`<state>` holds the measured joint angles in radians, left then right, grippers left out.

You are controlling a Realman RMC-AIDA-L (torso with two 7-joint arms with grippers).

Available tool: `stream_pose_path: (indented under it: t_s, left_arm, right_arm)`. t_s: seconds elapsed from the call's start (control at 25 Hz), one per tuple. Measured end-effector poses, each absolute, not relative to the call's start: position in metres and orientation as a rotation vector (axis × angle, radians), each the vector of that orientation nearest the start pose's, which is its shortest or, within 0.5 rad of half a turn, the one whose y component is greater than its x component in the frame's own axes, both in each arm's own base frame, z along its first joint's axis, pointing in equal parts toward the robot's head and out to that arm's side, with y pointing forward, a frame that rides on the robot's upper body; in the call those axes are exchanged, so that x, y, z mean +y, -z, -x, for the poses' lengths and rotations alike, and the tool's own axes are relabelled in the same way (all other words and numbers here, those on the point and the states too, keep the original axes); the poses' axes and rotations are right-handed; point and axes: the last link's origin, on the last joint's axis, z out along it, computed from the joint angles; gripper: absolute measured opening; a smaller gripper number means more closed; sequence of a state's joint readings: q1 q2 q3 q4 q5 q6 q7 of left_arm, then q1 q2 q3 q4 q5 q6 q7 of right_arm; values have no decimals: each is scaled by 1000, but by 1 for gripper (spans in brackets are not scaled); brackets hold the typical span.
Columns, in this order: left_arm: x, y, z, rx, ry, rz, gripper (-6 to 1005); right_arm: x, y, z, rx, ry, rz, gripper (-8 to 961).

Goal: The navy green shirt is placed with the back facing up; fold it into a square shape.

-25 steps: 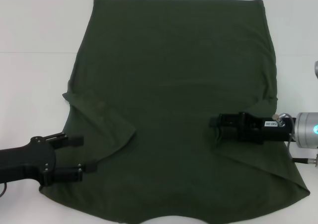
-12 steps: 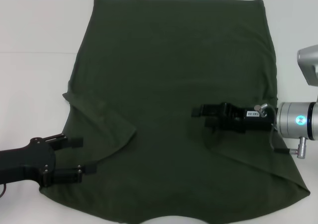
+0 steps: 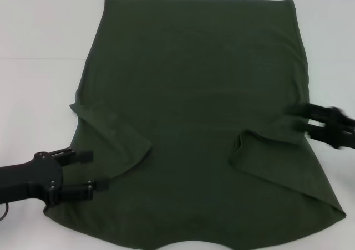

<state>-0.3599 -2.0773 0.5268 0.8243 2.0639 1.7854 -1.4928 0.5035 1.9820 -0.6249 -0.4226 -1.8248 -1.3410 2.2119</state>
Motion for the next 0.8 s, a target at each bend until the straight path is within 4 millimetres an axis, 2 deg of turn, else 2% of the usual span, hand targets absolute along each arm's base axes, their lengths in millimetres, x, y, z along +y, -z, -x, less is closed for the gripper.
stream_pose_path:
  t_s: [0.16,0.28,0.36,0.56,0.8]
  left_arm:
    - [275,-43,300,-835,766,2648,904]
    - [275,-42,300,-835,768,2648,904]
    - [276,-42,299,-834,768,2649,904]
    - [277,-42,298,-830,770,2651,904]
    - [278,-41,297,-863,776,2646,904]
  right_arm:
    - [316,-52,-356,1999,-1106,1700,693]
    - [303,-68,-376,2034,-1131,1569,691]
    - [300,-70,-380,2048,-1136,1532,691]
    - [311,-55,-372,2073,-1095,1556,692]
    - [331,-40,-345,2026,-1048,1737,692]
